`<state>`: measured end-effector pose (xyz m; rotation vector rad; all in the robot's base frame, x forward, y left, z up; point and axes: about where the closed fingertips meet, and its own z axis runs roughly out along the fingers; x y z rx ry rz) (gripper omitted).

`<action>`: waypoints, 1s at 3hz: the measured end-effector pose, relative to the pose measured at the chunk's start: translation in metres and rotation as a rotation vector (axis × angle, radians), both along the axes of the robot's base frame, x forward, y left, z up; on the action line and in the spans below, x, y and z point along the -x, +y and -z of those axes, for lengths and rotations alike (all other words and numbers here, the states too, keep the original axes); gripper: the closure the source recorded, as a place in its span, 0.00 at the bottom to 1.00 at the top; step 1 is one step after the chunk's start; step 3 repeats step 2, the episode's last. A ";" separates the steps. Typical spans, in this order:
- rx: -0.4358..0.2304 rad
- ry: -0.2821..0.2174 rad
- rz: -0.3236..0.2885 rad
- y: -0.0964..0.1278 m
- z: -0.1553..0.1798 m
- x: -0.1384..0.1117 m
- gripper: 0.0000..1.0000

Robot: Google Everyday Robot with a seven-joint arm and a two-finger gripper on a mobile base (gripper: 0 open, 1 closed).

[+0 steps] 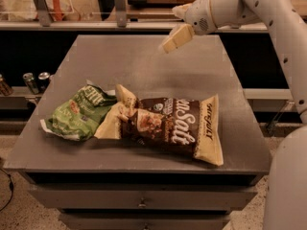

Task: Place redbull can upright

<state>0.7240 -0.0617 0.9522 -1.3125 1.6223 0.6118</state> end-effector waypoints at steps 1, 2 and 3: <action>0.205 0.023 -0.010 -0.014 0.014 0.004 0.00; 0.370 0.060 -0.034 -0.027 0.027 0.012 0.00; 0.370 0.060 -0.034 -0.027 0.027 0.012 0.00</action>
Offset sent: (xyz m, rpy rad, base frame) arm -0.0183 -0.0568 -0.0291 -0.5799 0.1042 0.0590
